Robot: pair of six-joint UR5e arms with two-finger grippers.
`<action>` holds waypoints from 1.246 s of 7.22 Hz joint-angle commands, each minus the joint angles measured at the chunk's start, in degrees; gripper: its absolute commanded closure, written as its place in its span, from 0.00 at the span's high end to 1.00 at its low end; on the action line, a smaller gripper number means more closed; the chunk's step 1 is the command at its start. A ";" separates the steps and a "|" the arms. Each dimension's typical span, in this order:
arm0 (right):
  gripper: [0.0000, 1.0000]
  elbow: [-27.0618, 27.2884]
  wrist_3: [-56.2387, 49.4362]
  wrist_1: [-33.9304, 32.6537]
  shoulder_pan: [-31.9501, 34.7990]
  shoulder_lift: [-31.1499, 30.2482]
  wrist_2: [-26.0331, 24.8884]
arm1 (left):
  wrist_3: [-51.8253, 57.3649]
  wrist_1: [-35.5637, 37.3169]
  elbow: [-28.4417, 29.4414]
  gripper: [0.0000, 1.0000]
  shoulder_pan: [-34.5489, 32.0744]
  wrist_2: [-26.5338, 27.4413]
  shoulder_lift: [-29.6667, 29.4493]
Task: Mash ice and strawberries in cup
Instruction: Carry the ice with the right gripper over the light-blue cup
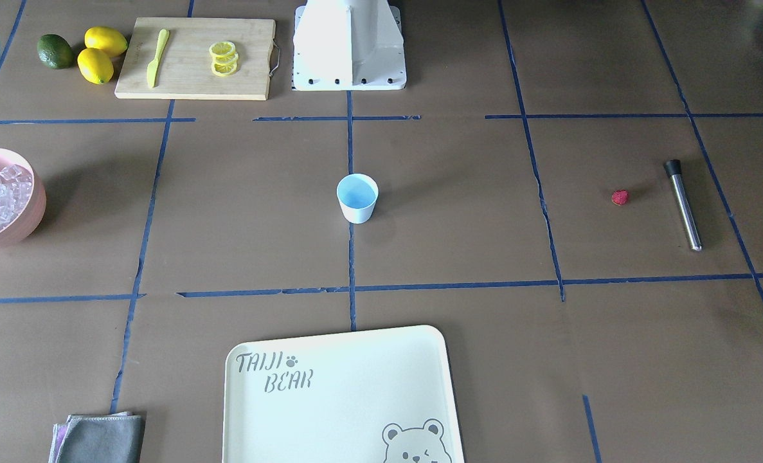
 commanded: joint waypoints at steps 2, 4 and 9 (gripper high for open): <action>0.02 -0.52 13.50 -13.53 -9.76 19.12 -1.16 | 0.00 0.00 0.00 1.00 0.09 0.00 0.00; 0.02 -2.01 26.33 -13.44 -19.23 26.68 -6.83 | 0.09 0.00 0.00 1.00 0.09 0.00 -0.09; 0.03 -20.97 46.43 -5.13 -34.30 42.97 -18.73 | 0.00 0.00 0.00 1.00 0.26 0.00 0.00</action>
